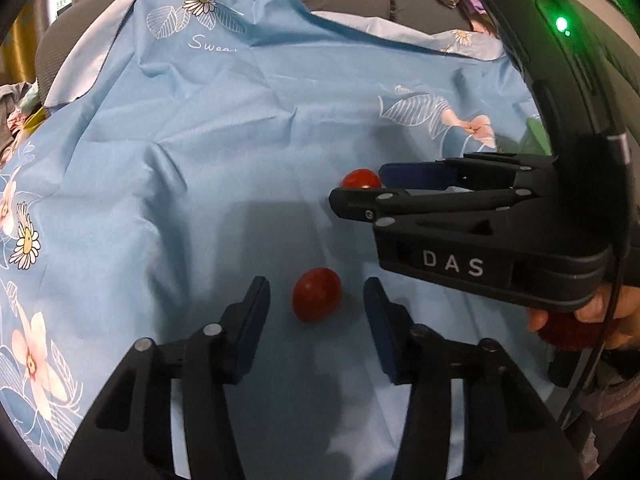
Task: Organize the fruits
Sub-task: 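Grasp a cherry tomato with the left tool while the right tool grasps the other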
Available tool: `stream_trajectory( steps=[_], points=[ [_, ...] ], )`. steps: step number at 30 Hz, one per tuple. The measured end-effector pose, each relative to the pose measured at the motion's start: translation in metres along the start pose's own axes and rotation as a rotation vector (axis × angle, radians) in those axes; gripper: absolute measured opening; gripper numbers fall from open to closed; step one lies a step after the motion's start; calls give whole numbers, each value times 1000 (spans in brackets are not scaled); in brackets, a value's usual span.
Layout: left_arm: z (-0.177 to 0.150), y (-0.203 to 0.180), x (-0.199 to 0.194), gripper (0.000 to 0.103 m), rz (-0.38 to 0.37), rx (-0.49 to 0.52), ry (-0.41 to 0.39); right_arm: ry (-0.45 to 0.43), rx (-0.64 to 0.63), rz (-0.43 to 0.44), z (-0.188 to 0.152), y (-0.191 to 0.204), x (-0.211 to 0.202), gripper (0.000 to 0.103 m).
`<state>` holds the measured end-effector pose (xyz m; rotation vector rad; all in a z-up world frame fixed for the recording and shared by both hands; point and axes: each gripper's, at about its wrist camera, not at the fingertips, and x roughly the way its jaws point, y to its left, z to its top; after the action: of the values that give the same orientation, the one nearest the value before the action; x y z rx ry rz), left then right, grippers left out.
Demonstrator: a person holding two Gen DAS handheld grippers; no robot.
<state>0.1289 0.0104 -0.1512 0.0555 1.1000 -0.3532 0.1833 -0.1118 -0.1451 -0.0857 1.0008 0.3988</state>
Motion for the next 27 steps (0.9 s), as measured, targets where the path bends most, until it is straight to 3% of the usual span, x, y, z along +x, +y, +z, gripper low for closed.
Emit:
stream_trajectory(
  steps=[4, 9, 20, 27],
  points=[
    [0, 3, 8, 33, 18, -11, 21, 4, -3, -15, 0, 2, 8, 45],
    [1, 6, 11, 26, 37, -23, 8, -17, -7, -35, 0, 2, 10, 34],
    [1, 5, 12, 25, 58, -24, 6, -21, 23, -36, 0, -4, 8, 29],
    [4, -5, -8, 25, 39, -13, -30, -77, 51, -27, -9, -10, -27, 29]
  ],
)
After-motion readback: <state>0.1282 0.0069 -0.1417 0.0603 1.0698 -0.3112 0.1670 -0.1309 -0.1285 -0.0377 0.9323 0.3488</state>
